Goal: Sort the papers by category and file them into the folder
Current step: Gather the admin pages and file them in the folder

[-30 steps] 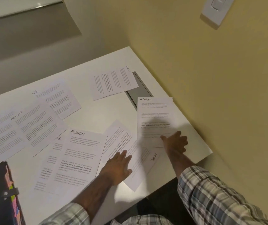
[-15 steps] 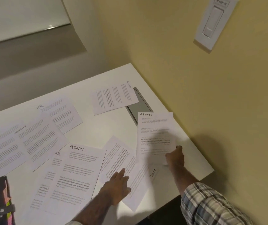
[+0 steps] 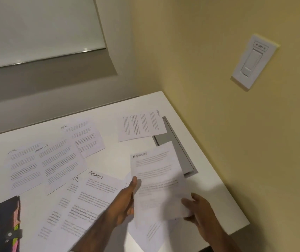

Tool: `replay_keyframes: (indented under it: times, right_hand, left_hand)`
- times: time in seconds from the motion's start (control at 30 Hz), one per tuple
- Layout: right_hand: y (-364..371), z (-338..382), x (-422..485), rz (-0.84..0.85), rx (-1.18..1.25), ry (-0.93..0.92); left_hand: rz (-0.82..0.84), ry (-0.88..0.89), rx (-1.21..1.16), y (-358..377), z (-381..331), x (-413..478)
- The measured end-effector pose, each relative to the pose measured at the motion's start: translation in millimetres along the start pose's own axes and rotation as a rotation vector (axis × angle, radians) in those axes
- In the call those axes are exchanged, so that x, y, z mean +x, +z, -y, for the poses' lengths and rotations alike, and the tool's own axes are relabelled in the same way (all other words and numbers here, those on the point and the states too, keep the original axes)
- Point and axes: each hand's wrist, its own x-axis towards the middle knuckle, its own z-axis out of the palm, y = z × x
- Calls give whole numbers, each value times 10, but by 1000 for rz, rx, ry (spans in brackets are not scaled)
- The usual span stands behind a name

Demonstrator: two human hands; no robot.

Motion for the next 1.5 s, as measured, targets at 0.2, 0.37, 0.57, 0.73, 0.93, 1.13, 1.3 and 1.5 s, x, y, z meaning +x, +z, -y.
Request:
replay_keyframes:
  times: [0.2, 0.37, 0.57, 0.73, 0.93, 1.13, 1.3, 1.5]
  right_hand:
    - [227, -58, -16, 143, -108, 36]
    - [498, 59, 153, 208, -180, 43]
    - [929, 186, 319, 89, -367, -113]
    - [1115, 156, 378, 110, -447, -172]
    - [1233, 87, 234, 65, -611, -193]
    - [1434, 80, 129, 13, -575, -143]
    - [1616, 93, 135, -3, -555, -106]
    - [1649, 95, 189, 50, -521, -127]
  left_hand:
    - [-109, 223, 67, -168, 38, -22]
    - [-94, 228, 118, -317, 25, -285]
    - [-420, 224, 298, -606, 75, -585]
    - [-748, 178, 365, -1170, 325, -622]
    - [-884, -90, 1037, -2076, 625, -545]
    - [-857, -142, 1110, -2380, 697, -353]
    - [-839, -149, 1033, -2416, 652, -274]
    - [-850, -73, 829, -2424, 514, -361]
